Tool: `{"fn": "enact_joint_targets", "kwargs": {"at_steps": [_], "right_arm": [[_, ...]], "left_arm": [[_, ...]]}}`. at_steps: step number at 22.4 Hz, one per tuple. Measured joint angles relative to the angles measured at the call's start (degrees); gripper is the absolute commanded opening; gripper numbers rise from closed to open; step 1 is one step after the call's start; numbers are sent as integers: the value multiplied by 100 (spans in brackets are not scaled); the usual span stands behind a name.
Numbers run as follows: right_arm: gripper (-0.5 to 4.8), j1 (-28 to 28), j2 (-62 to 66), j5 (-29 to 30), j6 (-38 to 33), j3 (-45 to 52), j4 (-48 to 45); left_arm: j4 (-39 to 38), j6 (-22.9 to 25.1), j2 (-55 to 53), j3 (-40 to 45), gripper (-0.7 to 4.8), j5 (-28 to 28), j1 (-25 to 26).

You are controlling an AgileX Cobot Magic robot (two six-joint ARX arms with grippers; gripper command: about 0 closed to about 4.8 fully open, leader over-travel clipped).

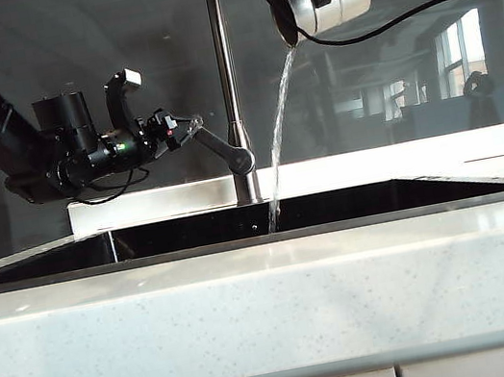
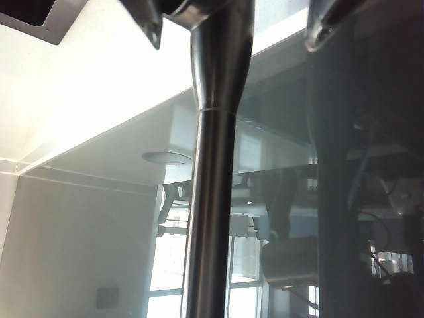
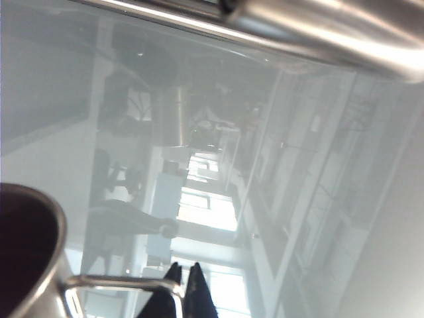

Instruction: Pick up the mug next to the sink, go to the faucet to get some water, pour the water into the sink, and finally put the mug back to its place.

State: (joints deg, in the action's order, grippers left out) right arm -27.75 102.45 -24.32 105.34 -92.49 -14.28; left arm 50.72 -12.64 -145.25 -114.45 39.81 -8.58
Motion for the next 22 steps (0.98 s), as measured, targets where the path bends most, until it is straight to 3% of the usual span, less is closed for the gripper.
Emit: {"fn": "enact_joint_targets", "kwargs": {"at_steps": [8, 12, 19, 22], "right_arm": [[-4, 0, 0, -120, -74, 0, 0], [-4, 0, 0, -120, -544, 0, 0], [-4, -4, -17, -975, -3491, -2, 170], [-4, 116, -208, -887, -5084, 2, 1032]], "left_arm": [[2, 0, 0, 0, 268, 0, 0], [0, 0, 0, 0, 268, 0, 0], [0, 0, 0, 0, 268, 0, 0], [2, 0, 0, 0, 268, 0, 0]]}}
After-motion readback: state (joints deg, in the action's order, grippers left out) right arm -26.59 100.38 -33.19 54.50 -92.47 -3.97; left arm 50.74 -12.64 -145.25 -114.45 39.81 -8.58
